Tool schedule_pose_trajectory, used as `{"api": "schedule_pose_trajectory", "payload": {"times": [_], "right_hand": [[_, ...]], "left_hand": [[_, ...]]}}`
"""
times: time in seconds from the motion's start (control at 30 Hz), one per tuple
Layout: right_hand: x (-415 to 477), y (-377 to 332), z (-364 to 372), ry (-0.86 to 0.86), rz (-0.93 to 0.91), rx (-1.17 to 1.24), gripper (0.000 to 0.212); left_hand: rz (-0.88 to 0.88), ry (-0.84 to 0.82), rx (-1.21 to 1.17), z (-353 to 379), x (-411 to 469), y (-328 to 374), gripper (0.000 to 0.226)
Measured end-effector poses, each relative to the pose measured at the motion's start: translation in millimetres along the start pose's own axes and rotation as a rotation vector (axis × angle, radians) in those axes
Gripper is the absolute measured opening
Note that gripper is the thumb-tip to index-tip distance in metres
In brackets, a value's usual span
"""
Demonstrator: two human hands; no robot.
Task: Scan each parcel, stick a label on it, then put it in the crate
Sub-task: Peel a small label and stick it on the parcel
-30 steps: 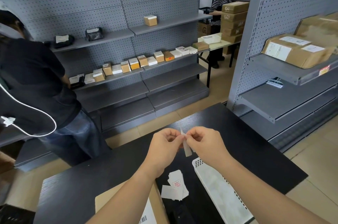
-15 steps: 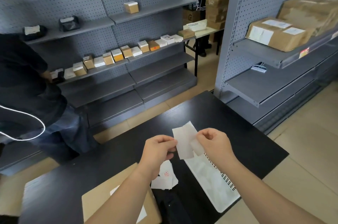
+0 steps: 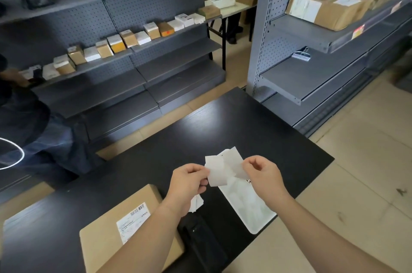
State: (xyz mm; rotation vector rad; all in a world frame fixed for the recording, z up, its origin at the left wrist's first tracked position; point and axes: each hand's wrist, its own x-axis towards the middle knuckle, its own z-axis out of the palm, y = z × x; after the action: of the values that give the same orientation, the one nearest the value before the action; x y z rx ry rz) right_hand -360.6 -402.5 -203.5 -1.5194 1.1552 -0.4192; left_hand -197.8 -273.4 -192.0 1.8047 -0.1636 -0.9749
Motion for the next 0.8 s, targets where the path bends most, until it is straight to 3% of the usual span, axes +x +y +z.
{"api": "schedule_pose_trajectory", "payload": {"times": [0.3,0.53,0.8], "right_hand": [[8.7,10.3,-5.1,0.047,0.046,0.023,0.015],[11.1,24.2,-3.6,-0.039,0.105,-0.215,0.014],[14.5,50.0,3.5,-0.048,0.174,-0.213,0.016]], "left_hand": [[0.003,0.014,0.038,4.3,10.5,-4.9,0.005],[0.02,0.075,0.129,8.9,14.8,-11.1,0.008],[-0.021,0.077,0.166,27.6,18.9,-32.3,0.01]]}}
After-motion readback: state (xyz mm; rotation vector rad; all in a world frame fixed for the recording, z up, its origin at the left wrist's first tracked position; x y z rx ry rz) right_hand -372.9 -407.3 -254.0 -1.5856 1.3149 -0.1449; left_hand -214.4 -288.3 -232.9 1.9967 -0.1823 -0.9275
